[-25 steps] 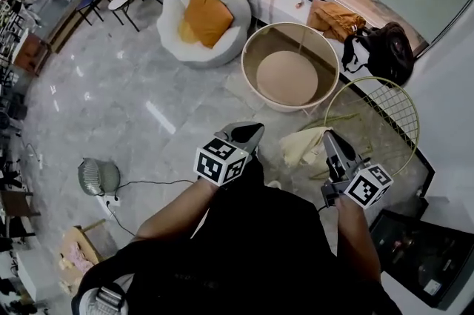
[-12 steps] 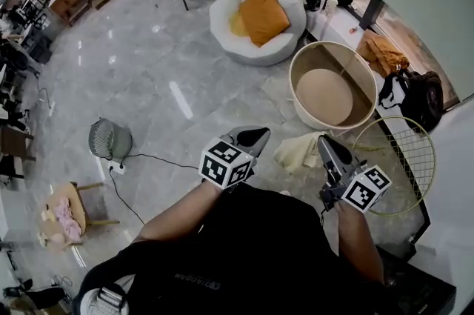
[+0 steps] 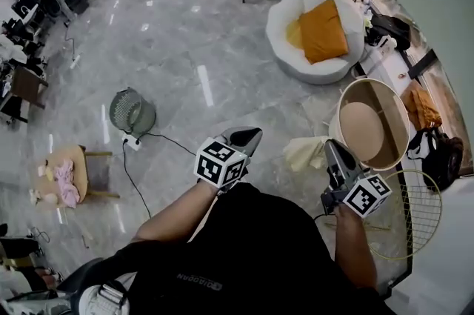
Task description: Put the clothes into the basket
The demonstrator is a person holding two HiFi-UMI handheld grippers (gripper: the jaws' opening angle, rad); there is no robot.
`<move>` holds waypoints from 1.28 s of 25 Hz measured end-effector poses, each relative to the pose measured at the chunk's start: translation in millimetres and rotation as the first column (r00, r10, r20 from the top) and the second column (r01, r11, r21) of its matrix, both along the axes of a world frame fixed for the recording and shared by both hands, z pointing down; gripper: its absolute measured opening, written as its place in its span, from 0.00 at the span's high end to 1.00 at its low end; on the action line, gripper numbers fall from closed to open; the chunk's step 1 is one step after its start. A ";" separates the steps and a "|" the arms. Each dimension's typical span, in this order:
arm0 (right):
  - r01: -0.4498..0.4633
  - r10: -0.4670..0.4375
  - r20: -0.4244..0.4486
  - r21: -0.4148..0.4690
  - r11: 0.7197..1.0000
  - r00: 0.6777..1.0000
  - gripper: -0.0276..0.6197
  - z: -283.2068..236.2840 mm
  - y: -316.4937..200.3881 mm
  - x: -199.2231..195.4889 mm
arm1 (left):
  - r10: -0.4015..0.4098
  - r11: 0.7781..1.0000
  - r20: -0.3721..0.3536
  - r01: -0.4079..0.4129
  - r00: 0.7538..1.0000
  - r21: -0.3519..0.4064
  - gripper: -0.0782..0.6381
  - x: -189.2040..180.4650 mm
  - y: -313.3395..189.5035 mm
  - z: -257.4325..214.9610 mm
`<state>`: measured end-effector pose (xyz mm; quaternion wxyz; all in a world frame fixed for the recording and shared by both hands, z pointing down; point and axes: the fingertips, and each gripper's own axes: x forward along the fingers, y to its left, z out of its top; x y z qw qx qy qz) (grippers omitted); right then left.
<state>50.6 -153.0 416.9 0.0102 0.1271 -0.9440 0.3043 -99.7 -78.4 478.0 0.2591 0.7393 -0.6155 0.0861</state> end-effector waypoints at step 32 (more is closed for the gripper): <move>0.631 -0.631 -0.020 -0.017 0.775 0.775 0.92 -7.2 119.1 -395.5 | -0.668 0.743 -0.054 0.669 0.742 -0.020 0.89 -309.2 214.8 18.2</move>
